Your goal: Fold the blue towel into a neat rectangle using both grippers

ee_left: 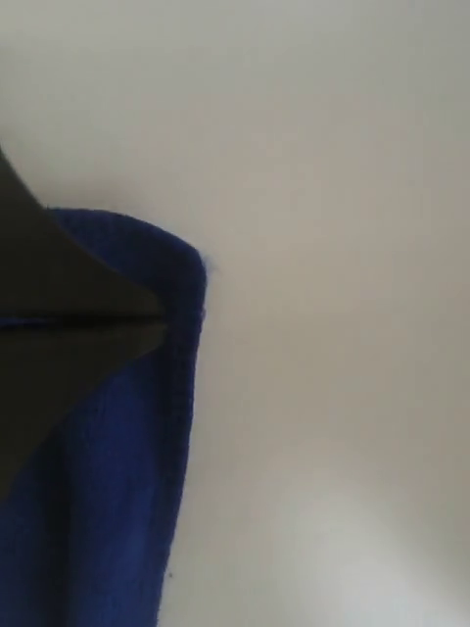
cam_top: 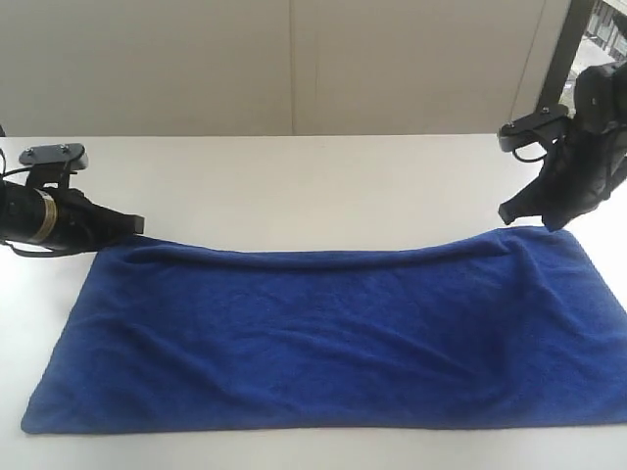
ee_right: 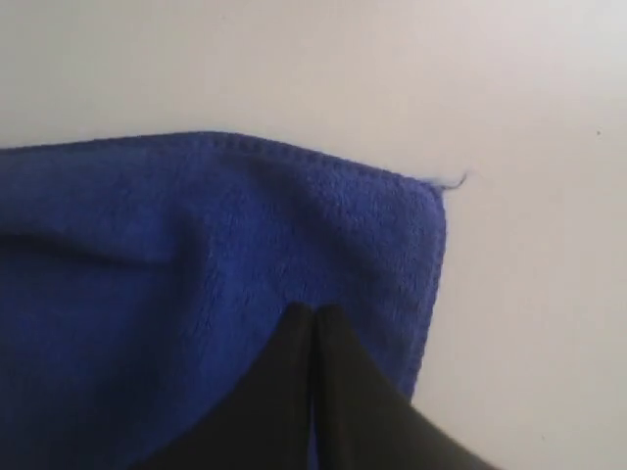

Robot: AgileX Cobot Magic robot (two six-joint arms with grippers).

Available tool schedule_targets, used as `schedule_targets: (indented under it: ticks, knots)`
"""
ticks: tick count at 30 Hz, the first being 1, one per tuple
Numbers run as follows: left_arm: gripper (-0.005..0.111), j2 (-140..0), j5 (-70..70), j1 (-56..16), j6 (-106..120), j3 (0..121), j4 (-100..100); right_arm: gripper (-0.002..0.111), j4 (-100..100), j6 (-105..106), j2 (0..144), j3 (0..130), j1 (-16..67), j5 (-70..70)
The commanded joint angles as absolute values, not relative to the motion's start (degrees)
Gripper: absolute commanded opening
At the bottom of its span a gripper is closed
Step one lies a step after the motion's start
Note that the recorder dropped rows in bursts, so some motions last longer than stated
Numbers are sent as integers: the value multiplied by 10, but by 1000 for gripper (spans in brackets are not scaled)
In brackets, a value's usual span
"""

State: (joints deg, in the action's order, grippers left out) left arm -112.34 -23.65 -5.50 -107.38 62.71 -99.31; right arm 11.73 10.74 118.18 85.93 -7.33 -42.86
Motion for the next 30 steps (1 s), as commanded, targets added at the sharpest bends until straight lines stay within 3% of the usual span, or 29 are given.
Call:
schedule_targets:
  ticks: [1,25,30]
  knots:
    - [0,-1144,-194,-53,-1059,634,-999,0,108,114,1225,883,-80,-388]
    - [0,-1160,-102,-53,-1026,636,-999,0,150,72,1303,895,-95,-324]
    - [0,-1155,-174,-53,-1026,660,-999,0,148,74,1294,895,-94,-325]
